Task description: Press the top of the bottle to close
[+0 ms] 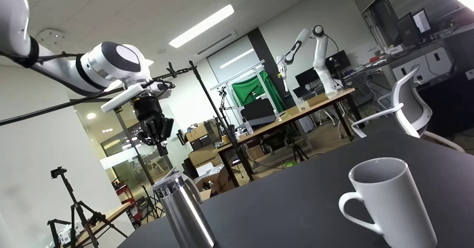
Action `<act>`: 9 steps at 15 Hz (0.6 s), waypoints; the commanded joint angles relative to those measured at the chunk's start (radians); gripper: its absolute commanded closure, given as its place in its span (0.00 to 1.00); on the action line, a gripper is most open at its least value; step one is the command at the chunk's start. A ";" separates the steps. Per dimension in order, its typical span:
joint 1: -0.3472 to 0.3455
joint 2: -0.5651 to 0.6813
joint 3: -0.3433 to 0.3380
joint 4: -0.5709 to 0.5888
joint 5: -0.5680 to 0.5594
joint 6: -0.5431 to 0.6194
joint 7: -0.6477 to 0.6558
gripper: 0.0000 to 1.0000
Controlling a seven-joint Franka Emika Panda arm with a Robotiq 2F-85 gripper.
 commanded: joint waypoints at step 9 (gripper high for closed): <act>-0.027 0.056 -0.009 0.029 0.046 -0.016 -0.023 1.00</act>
